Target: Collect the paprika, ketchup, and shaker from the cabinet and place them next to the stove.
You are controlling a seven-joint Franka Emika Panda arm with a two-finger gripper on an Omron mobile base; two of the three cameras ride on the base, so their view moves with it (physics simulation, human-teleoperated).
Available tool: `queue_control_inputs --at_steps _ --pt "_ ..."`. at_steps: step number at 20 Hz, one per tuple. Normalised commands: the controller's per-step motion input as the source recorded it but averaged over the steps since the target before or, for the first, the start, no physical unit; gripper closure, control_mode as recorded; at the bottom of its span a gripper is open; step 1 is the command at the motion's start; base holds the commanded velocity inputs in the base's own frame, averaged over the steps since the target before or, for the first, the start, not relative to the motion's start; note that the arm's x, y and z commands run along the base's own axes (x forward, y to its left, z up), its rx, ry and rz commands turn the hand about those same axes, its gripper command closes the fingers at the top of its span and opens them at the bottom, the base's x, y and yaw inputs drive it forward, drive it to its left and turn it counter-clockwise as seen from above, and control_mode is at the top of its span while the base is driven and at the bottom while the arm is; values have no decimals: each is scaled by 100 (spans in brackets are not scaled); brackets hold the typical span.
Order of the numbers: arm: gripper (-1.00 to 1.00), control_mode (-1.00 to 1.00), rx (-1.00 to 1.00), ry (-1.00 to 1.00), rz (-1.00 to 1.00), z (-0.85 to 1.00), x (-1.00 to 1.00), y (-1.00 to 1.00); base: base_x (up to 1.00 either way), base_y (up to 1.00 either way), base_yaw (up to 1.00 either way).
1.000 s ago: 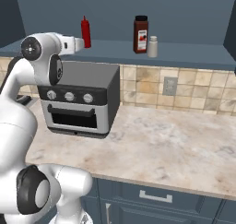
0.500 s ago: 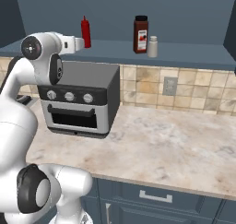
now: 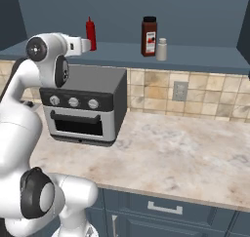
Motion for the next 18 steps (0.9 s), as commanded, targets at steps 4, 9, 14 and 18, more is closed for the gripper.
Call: queue_control_inputs --at_steps 4,9,14,18 --pt "-100 -100 0 0 0 0 30 0 0 0 0" --pt "-100 -100 0 0 0 0 33 0 0 0 0" --pt "-100 -100 0 3 0 0 36 0 0 0 0" --pt "-100 -100 0 4 0 2 23 0 0 0 0"
